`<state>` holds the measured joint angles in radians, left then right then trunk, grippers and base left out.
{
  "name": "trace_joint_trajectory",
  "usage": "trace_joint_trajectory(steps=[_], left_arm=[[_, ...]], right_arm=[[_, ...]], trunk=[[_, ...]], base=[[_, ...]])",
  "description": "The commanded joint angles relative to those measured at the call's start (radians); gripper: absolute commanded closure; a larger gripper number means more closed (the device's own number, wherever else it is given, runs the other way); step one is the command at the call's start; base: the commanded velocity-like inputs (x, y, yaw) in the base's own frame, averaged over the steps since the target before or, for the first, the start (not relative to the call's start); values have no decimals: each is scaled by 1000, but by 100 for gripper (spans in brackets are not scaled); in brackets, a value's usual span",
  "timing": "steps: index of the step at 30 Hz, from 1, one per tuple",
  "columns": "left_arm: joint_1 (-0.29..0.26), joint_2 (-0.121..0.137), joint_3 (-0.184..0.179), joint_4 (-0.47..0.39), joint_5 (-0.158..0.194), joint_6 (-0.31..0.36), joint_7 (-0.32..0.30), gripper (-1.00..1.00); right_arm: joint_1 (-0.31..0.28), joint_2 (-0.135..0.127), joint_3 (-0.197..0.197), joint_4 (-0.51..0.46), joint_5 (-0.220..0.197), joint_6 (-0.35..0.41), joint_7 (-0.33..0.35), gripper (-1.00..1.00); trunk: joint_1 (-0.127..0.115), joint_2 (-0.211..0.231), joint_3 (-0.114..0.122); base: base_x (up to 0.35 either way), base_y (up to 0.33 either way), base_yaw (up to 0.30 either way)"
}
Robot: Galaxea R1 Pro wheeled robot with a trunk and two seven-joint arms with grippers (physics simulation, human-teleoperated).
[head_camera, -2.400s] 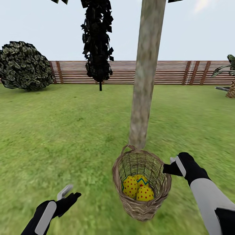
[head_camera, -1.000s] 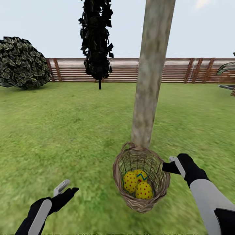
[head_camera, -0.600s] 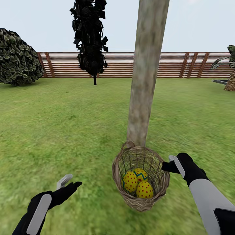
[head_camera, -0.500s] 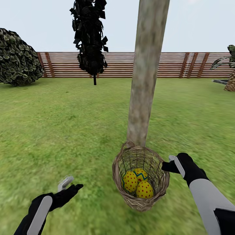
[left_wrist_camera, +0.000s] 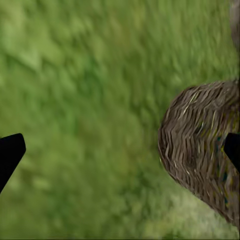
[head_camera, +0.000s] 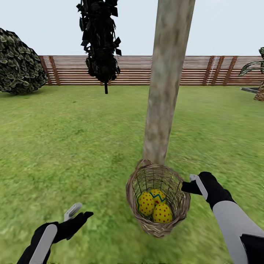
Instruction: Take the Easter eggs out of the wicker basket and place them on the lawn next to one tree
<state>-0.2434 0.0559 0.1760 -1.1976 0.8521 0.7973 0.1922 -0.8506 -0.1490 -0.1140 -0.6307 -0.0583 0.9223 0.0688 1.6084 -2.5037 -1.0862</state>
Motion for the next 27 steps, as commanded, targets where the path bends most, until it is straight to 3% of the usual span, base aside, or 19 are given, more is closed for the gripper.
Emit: trace_joint_trajectory(steps=[1, 20, 23, 24, 27], left_arm=[[0, 0, 2, -3, 16, 5, 7, -100], [0, 1, 0, -3, 18, 4, 4, -100], [0, 2, 0, -4, 19, 5, 3, -100], [0, 2, -1, -4, 19, 5, 3, -100], [0, 2, -1, -5, 19, 5, 3, -100]], right_arm=[[-1, 0, -2, 4, -18, 4, 0, 100], [-1, -1, -1, 11, -12, -25, 0, 100], [-1, -1, -1, 11, -12, -30, 0, 100], [0, -2, -1, 10, -13, -31, 1, -100], [2, -3, -1, 0, -10, -31, 3, -100]], trunk=[[0, -1, -5], [9, -5, -78], [9, -5, -78], [9, -5, -78], [9, -5, -78]], base=[[1, 0, 0], [0, 0, 0], [0, 0, 0], [0, 0, 0], [0, 0, 0]])
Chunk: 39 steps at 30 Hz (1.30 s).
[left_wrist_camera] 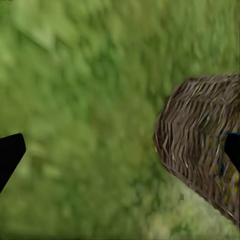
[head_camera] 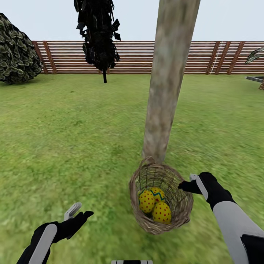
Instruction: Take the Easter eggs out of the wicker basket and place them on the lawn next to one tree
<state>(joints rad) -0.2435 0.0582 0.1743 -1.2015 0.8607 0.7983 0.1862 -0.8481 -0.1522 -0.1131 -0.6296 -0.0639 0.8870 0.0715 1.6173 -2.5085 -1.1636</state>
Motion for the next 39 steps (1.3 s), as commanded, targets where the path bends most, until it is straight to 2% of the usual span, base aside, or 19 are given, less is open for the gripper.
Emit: trace_joint_trajectory(steps=[1, 9, 14, 17, 19, 21, 30, 37, 39], left_arm=[[0, 0, 1, -1, 11, 4, 9, -100], [0, 9, 3, 16, 0, -8, 12, -100], [3, 9, 4, 17, -3, -11, 13, -100], [3, 9, 4, 17, -3, -11, 13, -100], [15, 21, -8, 29, 0, -16, 19, -100], [24, 23, -4, 40, 0, -11, 19, -100], [24, 23, -4, 49, 0, -11, 19, -100], [23, 24, 0, 44, 1, -7, 18, -100], [29, 16, 8, 38, 3, -1, 17, -100]], right_arm=[[0, 0, -2, -2, -4, 4, 0, -100], [0, -3, -5, -17, -4, 3, 0, -100], [46, -11, -6, -173, -13, 5, 3, -100], [72, -11, -4, -233, -14, 7, 4, -100], [83, 1, 0, -244, -8, 4, 16, -100], [94, 8, 0, -255, -8, 3, 13, -100], [110, 8, 0, -303, -8, 3, 13, -100], [104, 10, 0, -297, -8, 3, 10, -100], [93, 14, -1, -286, -8, -5, 0, -100]], trunk=[[0, 0, -1], [-1, 0, 3], [-3, 1, 22], [-4, 2, 34], [-4, 2, 34], [-4, 2, 34], [-4, 2, 34], [-4, 2, 34], [-4, 2, 34]], base=[[0, 0, 0], [0, 0, 0], [0, 0, 0], [0, 0, 0], [0, 0, 0], [0, 0, 0], [0, 0, 0], [0, 0, 0], [0, 0, 0]])
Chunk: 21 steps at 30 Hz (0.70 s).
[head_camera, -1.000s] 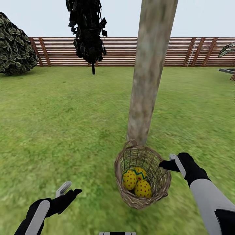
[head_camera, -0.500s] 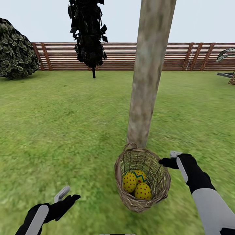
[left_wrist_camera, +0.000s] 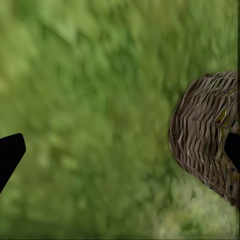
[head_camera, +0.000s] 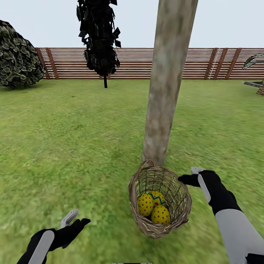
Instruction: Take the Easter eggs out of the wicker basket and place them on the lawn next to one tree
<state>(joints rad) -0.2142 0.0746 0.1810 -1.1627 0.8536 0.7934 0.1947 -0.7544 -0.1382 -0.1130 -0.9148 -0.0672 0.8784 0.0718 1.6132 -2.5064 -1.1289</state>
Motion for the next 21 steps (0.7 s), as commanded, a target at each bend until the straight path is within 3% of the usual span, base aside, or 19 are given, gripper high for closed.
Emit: trace_joint_trajectory(steps=[1, 7, 10, 15, 19, 21], left_arm=[[1, -2, 3, -3, 11, 5, 8, -100], [5, -5, 8, -7, 13, 9, 5, -100], [7, 2, 9, 11, 12, 8, 2, -100], [8, 5, 9, 54, 10, 4, 0, -100], [9, 6, 9, 69, 6, 2, 0, -100], [9, 6, 9, 71, 5, 2, 0, -100]], right_arm=[[-6, 1, -1, 5, -5, -2, -4, -100], [-20, 5, -1, 60, -6, -14, -9, -100], [-8, 8, 0, 43, -6, -14, -10, -100], [26, 15, 0, -47, -6, -5, -9, -100], [122, 18, 3, -224, -7, 1, -9, -100], [147, 19, 6, -262, -7, 1, -9, -100]], trunk=[[0, 0, -1], [0, 0, -1], [0, 0, -1], [0, 0, -1], [0, 0, -1], [0, 0, -1]], base=[[0, 0, 0], [0, 0, 0], [0, 0, 0], [0, 0, 0], [0, 0, 0], [0, 0, 0]])
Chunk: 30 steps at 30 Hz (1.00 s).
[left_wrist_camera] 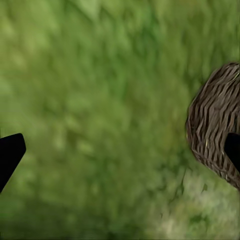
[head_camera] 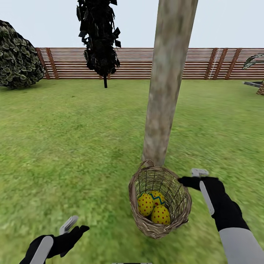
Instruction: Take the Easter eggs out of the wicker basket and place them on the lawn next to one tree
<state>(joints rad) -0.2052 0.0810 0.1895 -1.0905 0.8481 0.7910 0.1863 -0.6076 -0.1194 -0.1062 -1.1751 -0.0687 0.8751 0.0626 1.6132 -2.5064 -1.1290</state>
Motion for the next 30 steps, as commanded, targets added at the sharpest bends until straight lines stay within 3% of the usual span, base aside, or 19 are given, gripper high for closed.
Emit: trace_joint_trajectory(steps=[1, 3, 8, 13, 14, 22, 25, 30], left_arm=[[0, 0, 1, 0, 10, 4, 9, -100], [0, 0, 0, 1, 8, 4, 9, -100], [3, 1, 1, 3, 6, 4, 13, -100], [11, 2, 0, 4, 4, 4, 18, -100], [15, 2, -1, 7, 4, -2, 17, -100], [24, 5, 0, 9, 4, -11, 10, -100], [29, 10, 1, 9, 4, -11, 9, -100], [31, 11, -1, 9, 5, -12, 10, -100]], right_arm=[[17, 0, 10, -31, -5, 5, 0, -100], [28, 1, 28, -50, -6, 7, 0, -100], [52, 8, 117, -73, -11, 60, 1, -100], [58, 38, 161, -74, -12, 85, 0, -100], [59, 56, 176, -73, -11, 91, -1, -100], [58, 88, 200, -45, -11, 112, -2, -100], [52, 112, 196, 13, -10, 142, -4, -100], [40, 121, 191, 74, -13, 155, -3, -100]], trunk=[[0, 0, -1], [0, 0, -1], [0, 0, -1], [0, 0, -1], [0, 0, -1], [0, 0, -1], [0, 0, -1], [0, 0, -1]], base=[[0, 0, 0], [0, 0, 0], [0, 0, 0], [0, 0, 0], [0, 0, 0], [32, 51, 0], [130, 197, 0], [75, 113, 0]])
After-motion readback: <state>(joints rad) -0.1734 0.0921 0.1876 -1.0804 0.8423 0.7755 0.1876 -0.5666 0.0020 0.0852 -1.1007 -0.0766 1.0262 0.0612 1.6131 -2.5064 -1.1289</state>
